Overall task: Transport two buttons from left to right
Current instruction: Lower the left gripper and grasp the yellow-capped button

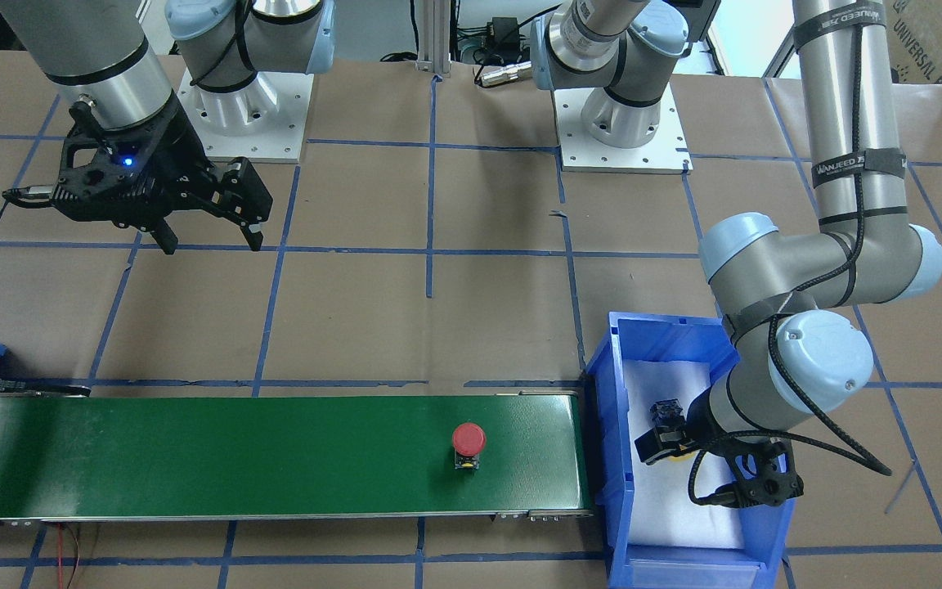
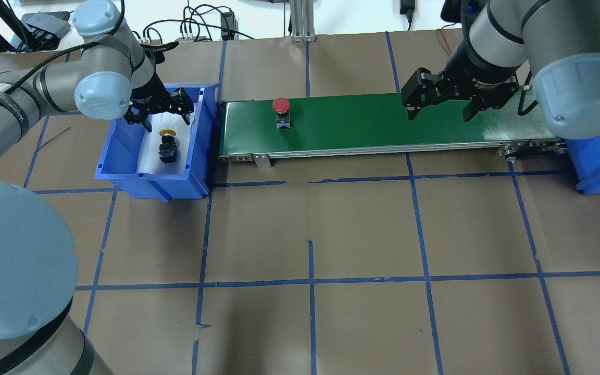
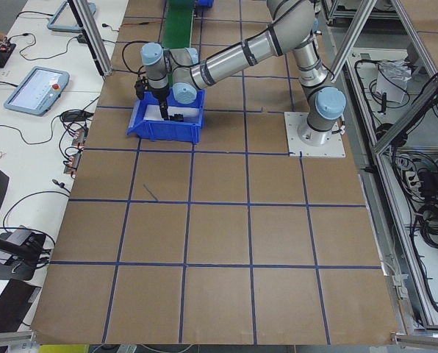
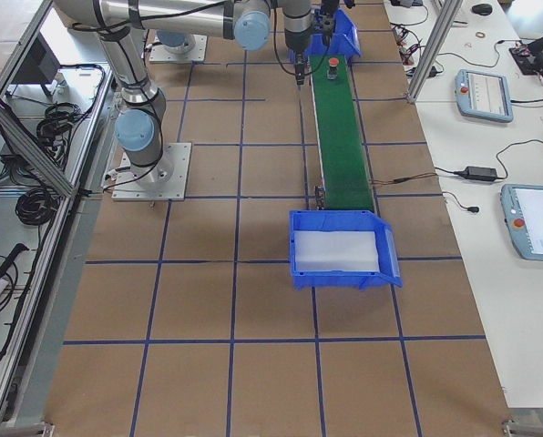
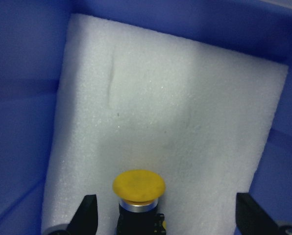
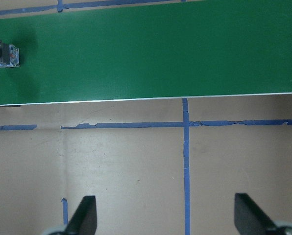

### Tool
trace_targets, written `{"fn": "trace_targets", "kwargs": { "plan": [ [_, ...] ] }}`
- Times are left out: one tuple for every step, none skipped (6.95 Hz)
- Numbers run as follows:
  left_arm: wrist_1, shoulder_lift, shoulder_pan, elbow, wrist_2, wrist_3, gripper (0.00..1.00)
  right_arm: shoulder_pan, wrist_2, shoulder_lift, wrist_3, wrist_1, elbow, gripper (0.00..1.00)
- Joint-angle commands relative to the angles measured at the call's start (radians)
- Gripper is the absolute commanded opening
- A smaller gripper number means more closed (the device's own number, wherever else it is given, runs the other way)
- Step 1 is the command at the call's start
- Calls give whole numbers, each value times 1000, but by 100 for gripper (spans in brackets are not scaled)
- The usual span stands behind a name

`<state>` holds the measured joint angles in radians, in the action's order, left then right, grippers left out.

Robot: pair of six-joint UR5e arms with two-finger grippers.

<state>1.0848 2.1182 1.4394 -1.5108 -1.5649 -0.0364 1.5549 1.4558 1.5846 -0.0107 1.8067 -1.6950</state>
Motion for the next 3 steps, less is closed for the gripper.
{"fn": "trace_targets", "kwargs": {
  "plan": [
    [-3,0,-2,4,-3,29,98,-1,0,0,2,-1,0,100],
    [-23,3,-2,-21,-4,27,94,-1,0,0,2,-1,0,100],
    [-38,19,-4,3,-4,30,94,-1,0,0,2,-1,0,100]
  ]
}}
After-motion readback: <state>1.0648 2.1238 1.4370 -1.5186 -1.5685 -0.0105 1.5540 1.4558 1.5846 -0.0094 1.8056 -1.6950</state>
